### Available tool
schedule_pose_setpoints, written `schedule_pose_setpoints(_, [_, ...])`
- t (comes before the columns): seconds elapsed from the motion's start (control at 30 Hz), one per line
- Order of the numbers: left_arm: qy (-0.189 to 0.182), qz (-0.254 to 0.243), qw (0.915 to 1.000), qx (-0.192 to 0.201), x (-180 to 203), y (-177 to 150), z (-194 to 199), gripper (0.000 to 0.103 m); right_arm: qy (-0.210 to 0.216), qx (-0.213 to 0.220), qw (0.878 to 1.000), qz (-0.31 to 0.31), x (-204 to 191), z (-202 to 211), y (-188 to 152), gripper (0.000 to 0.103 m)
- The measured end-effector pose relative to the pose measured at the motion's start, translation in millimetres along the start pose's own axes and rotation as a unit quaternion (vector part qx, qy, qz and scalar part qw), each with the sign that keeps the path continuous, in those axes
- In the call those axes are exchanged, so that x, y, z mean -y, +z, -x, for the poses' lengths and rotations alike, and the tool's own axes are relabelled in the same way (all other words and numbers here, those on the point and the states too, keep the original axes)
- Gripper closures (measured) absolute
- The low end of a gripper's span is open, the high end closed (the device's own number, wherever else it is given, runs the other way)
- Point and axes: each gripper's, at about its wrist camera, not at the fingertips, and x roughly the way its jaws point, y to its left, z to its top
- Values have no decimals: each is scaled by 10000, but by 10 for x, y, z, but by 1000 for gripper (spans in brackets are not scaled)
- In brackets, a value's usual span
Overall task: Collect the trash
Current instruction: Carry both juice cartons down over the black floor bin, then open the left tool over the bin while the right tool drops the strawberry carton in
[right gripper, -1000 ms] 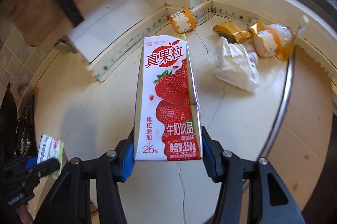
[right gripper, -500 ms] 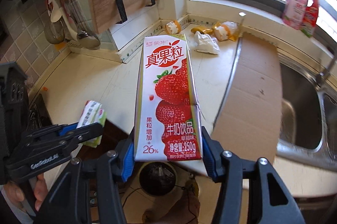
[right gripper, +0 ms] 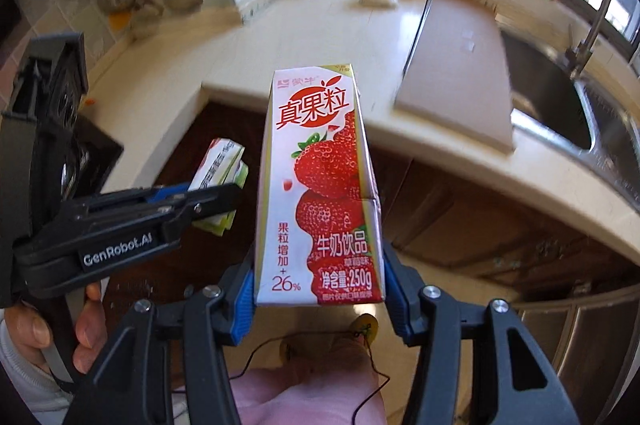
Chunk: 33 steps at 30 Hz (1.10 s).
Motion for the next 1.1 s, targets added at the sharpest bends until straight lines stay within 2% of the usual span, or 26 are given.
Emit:
schedule_pose_setpoints(0.2, [530,369,9945,-827,-454,-414,-647,83,377,-847,9956,-138,35,-729,-345,49])
schedule_pose_setpoints(0.33, [897,808,9827,-1402,-958,-763,-1271,83,689,-1547,9846,-439,134,-1524,-608,49])
schedule_pose_setpoints(0.5, [1114,1174,9703,-1800,-1499,-1009,-1936,79,777,-2243,9696,-592,205,-2502,-833,49])
schedule_pose_setpoints(0.63, [1204,1240,9672,-1863,-1770,-1005,-2372,73,726,-2602,9608,-626,240,-3130,-877,49])
schedule_pose_setpoints(0.73, [1282,1206,9684,-1765,-1905,-947,-2591,66,687,-2757,9570,-592,259,-3424,-860,49])
schedule_pose_setpoints(0.9, [1251,1446,9678,-1635,-2097,-874,-2782,42,563,-2888,9550,-366,204,-3758,-754,49])
schedule_pose_setpoints(1.1, [1412,1652,9657,-1422,-2225,-874,-2672,41,446,-3018,9521,-187,56,-4002,-599,48])
